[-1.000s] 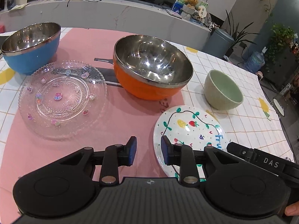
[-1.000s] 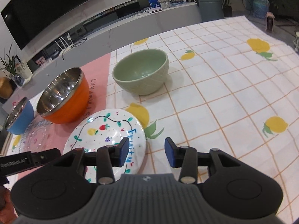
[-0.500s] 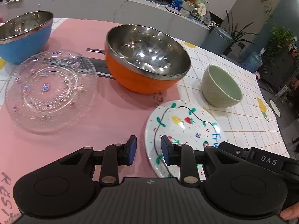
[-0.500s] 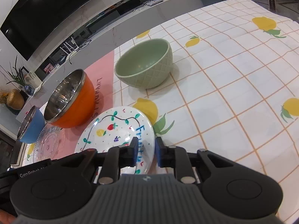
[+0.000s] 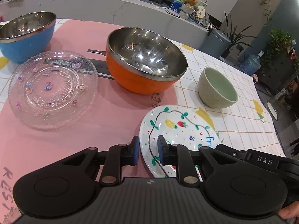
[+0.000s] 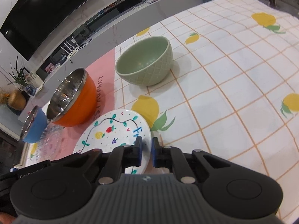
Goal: Organize plates and bowls
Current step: 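Slide the Fruity plate onto the pink runner and release it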
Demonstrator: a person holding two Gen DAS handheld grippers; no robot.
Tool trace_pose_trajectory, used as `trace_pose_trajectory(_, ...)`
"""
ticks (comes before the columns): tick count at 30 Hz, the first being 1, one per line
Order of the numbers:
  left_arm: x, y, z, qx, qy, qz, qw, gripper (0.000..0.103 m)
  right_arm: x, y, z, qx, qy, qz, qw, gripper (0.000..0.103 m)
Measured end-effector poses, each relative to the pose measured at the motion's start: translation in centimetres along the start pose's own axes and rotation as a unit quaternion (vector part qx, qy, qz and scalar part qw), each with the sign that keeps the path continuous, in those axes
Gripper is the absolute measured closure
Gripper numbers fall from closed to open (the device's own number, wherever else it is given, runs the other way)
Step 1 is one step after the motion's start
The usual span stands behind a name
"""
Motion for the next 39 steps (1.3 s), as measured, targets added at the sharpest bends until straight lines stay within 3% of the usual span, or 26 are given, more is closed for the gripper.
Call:
trace_pose_trajectory(12, -2.4, -5.0, -1.2, 0.024, -0.026, 0.015, 0.9993, 0.08, -3.5, -2.6, -2.6, -0.018, -0.018, 0.032, 0.999, 0.095)
trace_pose_trajectory(23, -7.8, -11.2, -4.0, 0.044, -0.076, 0.046, 0.9951, 0.08, -9.0, -3.6, -7.0, -0.052, -0.051, 0.077, 0.994, 0.096)
trace_pose_trajectory(39, -13.6, -15.4, -8.7, 0.031, -0.128, 0.074, 0.9886, 0.08, -13.6, -3.4, -12.6, -0.11, -0.103, 0.099, 0.984, 0.096)
Point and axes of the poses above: each gripper's, at about its wrist camera, not at the fingertips, and y roughly the way its jaws point, x to its right, z to its top, the point moved 5 cm from there along y, roughly the way its jaws point, and after that the axes turned 4 degrees about z, right-handed, at the moved point
